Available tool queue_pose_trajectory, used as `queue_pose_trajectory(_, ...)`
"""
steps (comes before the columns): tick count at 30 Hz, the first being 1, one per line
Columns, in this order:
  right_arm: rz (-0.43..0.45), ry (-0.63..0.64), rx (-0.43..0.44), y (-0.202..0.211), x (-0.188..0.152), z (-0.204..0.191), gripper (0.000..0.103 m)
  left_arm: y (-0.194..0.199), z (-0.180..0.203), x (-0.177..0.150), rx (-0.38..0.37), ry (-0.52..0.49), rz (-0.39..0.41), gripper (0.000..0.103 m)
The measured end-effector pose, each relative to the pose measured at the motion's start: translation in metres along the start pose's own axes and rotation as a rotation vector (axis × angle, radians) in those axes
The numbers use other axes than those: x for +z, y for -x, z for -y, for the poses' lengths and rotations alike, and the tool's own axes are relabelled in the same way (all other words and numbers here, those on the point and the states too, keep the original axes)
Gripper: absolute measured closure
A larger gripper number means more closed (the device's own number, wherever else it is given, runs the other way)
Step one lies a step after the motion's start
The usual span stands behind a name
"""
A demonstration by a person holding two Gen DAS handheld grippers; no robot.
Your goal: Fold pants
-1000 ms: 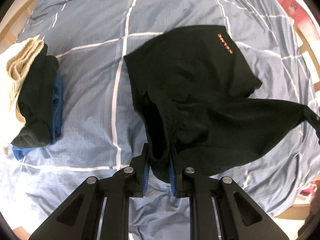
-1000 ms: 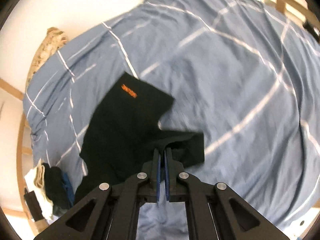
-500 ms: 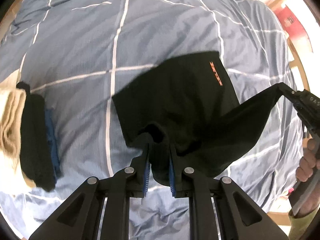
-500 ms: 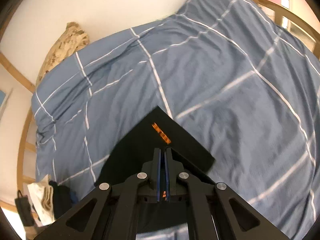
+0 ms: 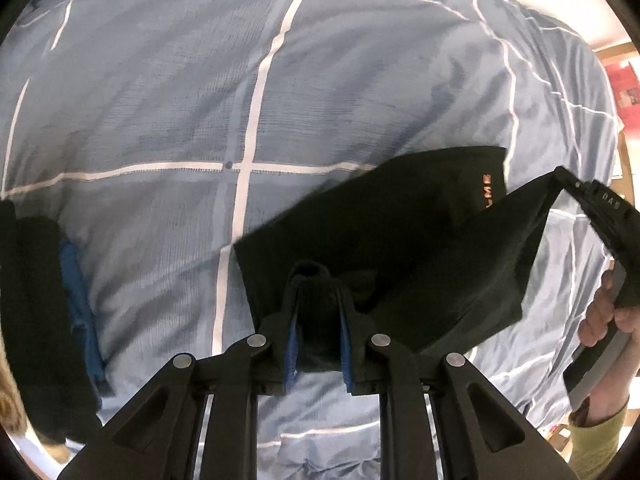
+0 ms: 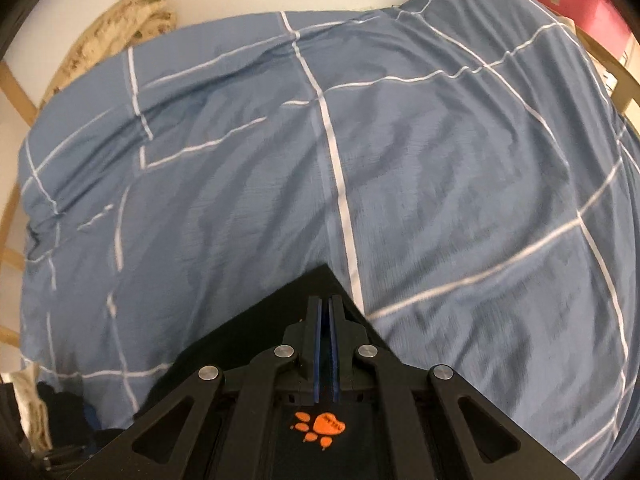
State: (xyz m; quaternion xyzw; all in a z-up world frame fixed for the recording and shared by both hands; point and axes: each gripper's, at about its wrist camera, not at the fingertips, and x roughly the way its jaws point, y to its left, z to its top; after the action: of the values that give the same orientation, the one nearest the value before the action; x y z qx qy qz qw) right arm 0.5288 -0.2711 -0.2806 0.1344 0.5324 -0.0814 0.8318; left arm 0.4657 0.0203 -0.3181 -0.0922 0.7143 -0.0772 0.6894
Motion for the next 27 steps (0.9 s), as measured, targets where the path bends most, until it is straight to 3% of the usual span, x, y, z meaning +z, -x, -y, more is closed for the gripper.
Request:
queue_pose_trajectory(2,0.002,0.009,-0.017,-0.009,0.007,-0.002,0.099,-0.005,-0.001,0.007,0.021,-0.003,-0.004,0.078)
queue_pose_trajectory(4,0.002,0.022,-0.028,-0.018,0.014,-0.006,0.099,-0.004,-0.001,0.014,0.06,-0.008,0.019,0.054)
queue_pose_trajectory(7,0.009,0.045,-0.045,-0.031,0.026,-0.014,0.099,0.006,0.004,0.021,0.139,-0.046,0.085,0.038)
queue_pose_trajectory(11,0.019,0.064,-0.045,-0.039,0.037,-0.018,0.094,0.024,0.022,0.019,0.208,-0.162,0.187,0.038)
queue_pose_trajectory(12,0.016,0.08,-0.041,-0.038,0.038,-0.019,0.078,0.03,0.032,0.014,0.21,-0.236,0.221,0.038)
queue_pose_trajectory(14,0.046,0.123,-0.023,-0.029,0.036,-0.021,0.057,0.035,0.05,0.007,0.187,-0.373,0.259,0.038)
queue_pose_trajectory(17,0.069,0.222,-0.001,-0.016,0.026,-0.02,0.056,0.034,0.073,-0.002,0.169,-0.532,0.295,0.038)
queue_pose_trajectory(20,0.034,0.321,0.057,-0.011,0.009,-0.013,0.056,0.016,0.098,-0.008,0.122,-0.674,0.27,0.039)
queue_pose_trajectory(23,-0.005,0.428,0.088,-0.014,-0.013,-0.004,0.056,-0.006,0.11,-0.003,0.125,-0.739,0.224,0.043)
queue_pose_trajectory(27,-0.058,0.46,0.141,-0.025,-0.032,0.013,0.056,-0.027,0.112,0.003,0.15,-0.759,0.163,0.045)
